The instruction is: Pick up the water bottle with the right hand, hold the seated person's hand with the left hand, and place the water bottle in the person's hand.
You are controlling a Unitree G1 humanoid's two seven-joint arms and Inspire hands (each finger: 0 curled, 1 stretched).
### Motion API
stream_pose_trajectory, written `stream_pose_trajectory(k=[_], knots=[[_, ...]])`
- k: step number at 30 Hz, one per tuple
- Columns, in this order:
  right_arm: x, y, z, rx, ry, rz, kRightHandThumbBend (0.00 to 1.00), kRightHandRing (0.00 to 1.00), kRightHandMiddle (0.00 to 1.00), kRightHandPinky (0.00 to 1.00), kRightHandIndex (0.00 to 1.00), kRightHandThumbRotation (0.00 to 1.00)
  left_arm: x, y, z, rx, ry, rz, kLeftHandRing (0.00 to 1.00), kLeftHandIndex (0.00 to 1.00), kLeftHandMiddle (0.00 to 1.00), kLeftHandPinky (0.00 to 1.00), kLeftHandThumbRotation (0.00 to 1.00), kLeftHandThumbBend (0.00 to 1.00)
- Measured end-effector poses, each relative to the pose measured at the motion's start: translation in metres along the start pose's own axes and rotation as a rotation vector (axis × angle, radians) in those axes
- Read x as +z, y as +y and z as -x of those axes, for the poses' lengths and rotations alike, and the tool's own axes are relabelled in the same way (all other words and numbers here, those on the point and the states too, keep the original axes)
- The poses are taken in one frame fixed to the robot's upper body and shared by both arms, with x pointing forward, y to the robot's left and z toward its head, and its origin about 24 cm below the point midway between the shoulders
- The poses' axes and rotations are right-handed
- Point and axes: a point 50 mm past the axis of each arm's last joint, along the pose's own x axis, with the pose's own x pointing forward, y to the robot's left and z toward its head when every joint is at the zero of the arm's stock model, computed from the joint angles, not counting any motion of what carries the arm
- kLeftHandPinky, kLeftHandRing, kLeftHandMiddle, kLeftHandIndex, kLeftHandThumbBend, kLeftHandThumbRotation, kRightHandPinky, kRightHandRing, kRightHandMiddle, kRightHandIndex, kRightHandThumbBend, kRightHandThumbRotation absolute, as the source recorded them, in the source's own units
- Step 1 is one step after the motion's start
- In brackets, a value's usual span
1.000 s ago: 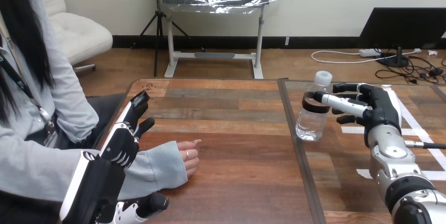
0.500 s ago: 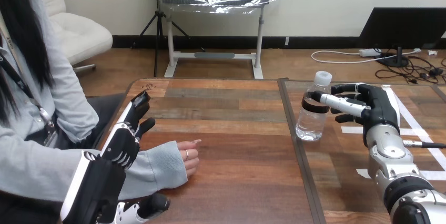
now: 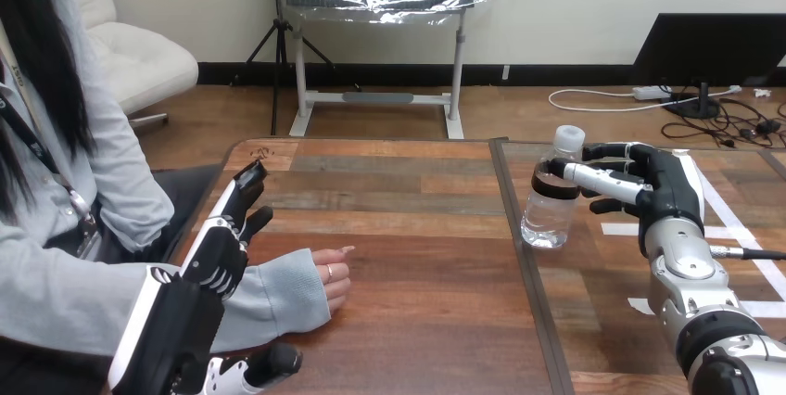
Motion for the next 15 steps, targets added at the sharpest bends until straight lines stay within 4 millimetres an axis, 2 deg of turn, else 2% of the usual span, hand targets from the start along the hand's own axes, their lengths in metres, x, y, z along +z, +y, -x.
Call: stream_pose_trajectory(k=[4,9,15], knots=[[0.0004,0.0002,0.0,0.002,-0.005,0.0,0.94,0.58,0.6,0.51,0.64,0.03,0.0,-0.0001,0.0,-0.002,0.0,0.0,1.0,0.96,1.0,0.95,0.64,1.0],[0.0008,0.0005,0.0,0.007,-0.008,0.001,0.96,0.66,0.67,0.59,0.71,0.12,0.0,-0.0002,0.0,-0.003,0.0,0.0,1.0,0.96,1.0,0.95,0.64,1.0],[0.0007,0.0012,0.0,0.023,-0.008,0.0,0.96,0.71,0.73,0.64,0.77,0.18,0.0,-0.0003,-0.0001,-0.008,-0.001,0.001,1.0,0.96,1.0,0.95,0.64,1.0]])
